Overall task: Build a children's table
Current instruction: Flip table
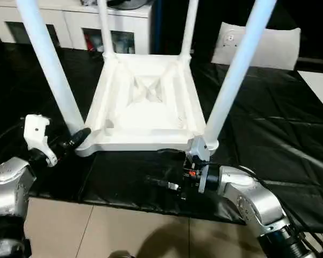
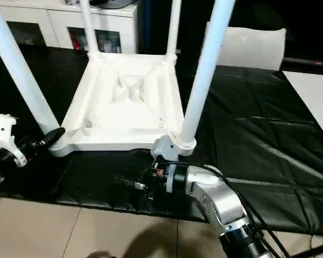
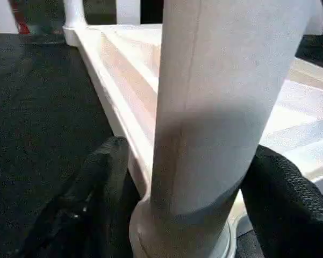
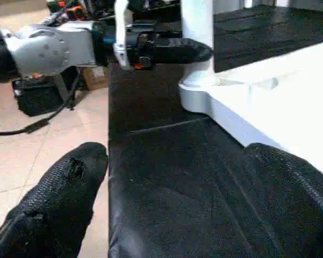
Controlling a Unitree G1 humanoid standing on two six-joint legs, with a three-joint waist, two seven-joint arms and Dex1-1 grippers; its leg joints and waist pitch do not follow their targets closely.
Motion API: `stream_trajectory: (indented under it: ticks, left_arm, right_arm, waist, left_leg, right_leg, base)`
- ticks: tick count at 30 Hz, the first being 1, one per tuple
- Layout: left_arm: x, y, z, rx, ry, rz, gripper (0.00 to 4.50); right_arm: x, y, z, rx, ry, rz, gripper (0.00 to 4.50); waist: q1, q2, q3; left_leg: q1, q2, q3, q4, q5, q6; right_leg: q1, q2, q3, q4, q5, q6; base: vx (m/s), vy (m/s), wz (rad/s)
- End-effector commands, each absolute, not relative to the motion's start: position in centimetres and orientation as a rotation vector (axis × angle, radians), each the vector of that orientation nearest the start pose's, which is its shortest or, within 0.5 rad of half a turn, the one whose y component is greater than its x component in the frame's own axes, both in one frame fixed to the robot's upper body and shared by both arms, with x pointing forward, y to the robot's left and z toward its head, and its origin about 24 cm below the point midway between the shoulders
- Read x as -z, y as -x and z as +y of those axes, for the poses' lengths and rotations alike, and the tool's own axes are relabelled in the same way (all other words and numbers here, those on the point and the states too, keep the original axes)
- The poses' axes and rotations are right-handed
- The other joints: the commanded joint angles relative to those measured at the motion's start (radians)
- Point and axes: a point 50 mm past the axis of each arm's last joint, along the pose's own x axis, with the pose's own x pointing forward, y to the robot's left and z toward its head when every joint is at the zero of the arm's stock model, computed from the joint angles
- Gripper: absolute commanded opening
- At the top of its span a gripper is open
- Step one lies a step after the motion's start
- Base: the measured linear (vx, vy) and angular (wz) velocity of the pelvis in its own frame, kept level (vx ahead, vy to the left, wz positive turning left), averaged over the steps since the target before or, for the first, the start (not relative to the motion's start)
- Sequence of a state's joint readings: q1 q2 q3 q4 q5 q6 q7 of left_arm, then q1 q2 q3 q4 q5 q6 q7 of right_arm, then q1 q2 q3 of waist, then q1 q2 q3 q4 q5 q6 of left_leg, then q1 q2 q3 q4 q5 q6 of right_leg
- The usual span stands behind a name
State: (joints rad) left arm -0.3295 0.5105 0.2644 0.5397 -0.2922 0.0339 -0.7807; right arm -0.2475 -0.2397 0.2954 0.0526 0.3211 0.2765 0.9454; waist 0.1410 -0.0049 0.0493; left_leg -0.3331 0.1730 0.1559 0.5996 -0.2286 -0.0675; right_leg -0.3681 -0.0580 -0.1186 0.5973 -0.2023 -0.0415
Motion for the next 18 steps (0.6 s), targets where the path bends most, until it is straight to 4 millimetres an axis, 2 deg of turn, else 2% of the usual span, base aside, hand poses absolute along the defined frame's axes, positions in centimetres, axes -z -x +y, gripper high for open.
stream_trajectory:
  ticks: [1, 7, 8, 9, 12, 14, 17, 18]
  left_arm:
    - [-7.18, -29.63, 28.86, 0.438, -0.037, 0.116, 2.96]
    - [-7.1, -29.94, 28.89, 0.459, -0.039, 0.125, 2.53]
    - [-7.1, -29.94, 28.89, 0.459, -0.039, 0.125, 2.53]
    - [-7.07, -29.99, 28.87, 0.462, -0.038, 0.126, 2.33]
    - [-6.94, -30.08, 28.71, 0.473, -0.031, 0.13, 2.16]
    - [-6.78, -30.12, 28.46, 0.478, -0.015, 0.134, 2.07]
    - [-6.61, -30.08, 28.23, 0.459, 0.028, 0.132, 2.04]
    - [-6.48, -30.01, 28.09, 0.444, 0.05, 0.131, 2.03]
  right_arm:
    - [-6.42, -25.73, -7.7, -1.305, -0.065, 0.147, 4.5]
    - [-6.36, -25.92, -7.62, -1.299, -0.061, 0.136, 4.5]
    - [-6.36, -25.92, -7.62, -1.299, -0.061, 0.136, 4.5]
    - [-6.35, -25.93, -7.6, -1.298, -0.061, 0.135, 4.5]
    - [-6.35, -25.97, -7.58, -1.296, -0.06, 0.131, 4.5]
    - [-6.3, -26.04, -7.58, -1.285, -0.06, 0.129, 4.5]
    - [-6.12, -26.21, -7.68, -1.25, -0.059, 0.129, 4.5]
    - [-5.97, -26.38, -7.76, -1.219, -0.055, 0.13, 4.5]
  waist:
    - [-0.001, 0.018, -0.055]
    - [-0.001, 0.016, -0.054]
    - [-0.001, 0.017, -0.054]
    - [-0.001, 0.02, -0.054]
    - [0.0, 0.017, -0.054]
    - [0.001, 0.022, -0.055]
    - [0.0, 0.02, -0.055]
    - [0.001, 0.026, -0.055]
  left_leg:
    - [-0.001, 0.081, -0.028, -0.089, -0.135, 0.009]
    - [-0.001, 0.081, -0.026, -0.09, -0.147, 0.002]
    - [-0.001, 0.081, -0.027, -0.09, -0.145, 0.003]
    - [-0.002, 0.081, -0.027, -0.09, -0.148, 0.001]
    - [-0.003, 0.081, -0.027, -0.09, -0.149, 0.001]
    - [-0.001, 0.083, -0.028, -0.09, -0.144, 0.001]
    - [-0.002, 0.083, -0.027, -0.09, -0.14, -0.003]
    - [-0.002, 0.083, -0.027, -0.09, -0.143, -0.006]
  right_leg:
    - [0.041, -0.125, 0.086, -0.053, -0.105, -0.174]
    - [0.041, -0.126, 0.086, -0.056, -0.123, -0.175]
    - [0.041, -0.127, 0.087, -0.056, -0.128, -0.174]
    - [0.041, -0.128, 0.087, -0.056, -0.132, -0.174]
    - [0.042, -0.129, 0.087, -0.058, -0.151, -0.165]
    - [0.041, -0.128, 0.087, -0.056, -0.139, -0.167]
    - [0.04, -0.128, 0.087, -0.054, -0.12, -0.177]
    - [0.04, -0.128, 0.087, -0.053, -0.121, -0.179]
  base:
    - [0.0, 0.0, 0.0]
    - [0.0, 0.0, 0.0]
    - [0.0, 0.0, 0.0]
    - [0.0, 0.0, 0.0]
    - [0.0, 0.0, 0.0]
    - [0.0, 0.0, 0.0]
    - [0.0, 0.0, 0.0]
    - [0.0, 0.0, 0.0]
